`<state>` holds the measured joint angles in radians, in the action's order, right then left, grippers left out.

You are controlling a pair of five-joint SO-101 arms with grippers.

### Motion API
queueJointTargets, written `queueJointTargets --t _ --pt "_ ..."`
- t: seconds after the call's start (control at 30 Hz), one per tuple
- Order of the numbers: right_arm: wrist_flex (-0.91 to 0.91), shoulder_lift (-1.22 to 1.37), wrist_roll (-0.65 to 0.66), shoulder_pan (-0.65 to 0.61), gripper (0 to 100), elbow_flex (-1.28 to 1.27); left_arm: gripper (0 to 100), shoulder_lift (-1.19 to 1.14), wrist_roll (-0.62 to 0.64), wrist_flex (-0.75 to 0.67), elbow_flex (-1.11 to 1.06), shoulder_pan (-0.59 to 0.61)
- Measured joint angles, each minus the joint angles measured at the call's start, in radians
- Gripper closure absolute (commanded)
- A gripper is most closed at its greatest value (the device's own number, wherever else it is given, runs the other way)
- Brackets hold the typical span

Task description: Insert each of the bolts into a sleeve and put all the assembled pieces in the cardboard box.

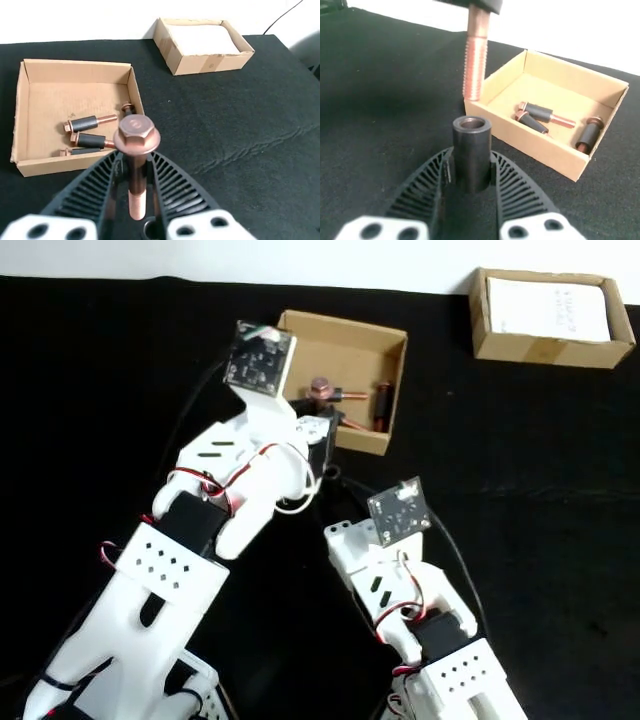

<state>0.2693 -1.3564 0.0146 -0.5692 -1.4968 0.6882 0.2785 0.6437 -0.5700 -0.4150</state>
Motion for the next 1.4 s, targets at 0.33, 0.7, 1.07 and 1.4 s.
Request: queueJointTargets --t 0.33,0.7,1.07,1.4 --pt "0.000 0.000 0.000 0.000 99.2 0.000 99 0.000 0.014 0.000 0.000 0.002" --pt "0.000 0.000 0.000 0.000 99.2 0.000 99 0.000 0.017 0.064 0.021 -0.046" --pt "0.000 0.000 0.000 0.000 99.2 0.000 99 0.000 0.015 0.097 0.043 -0.058" --pt "0.000 0.000 0.000 0.000 99.2 0.000 99 0.000 0.017 0.097 -0.005 -0.058"
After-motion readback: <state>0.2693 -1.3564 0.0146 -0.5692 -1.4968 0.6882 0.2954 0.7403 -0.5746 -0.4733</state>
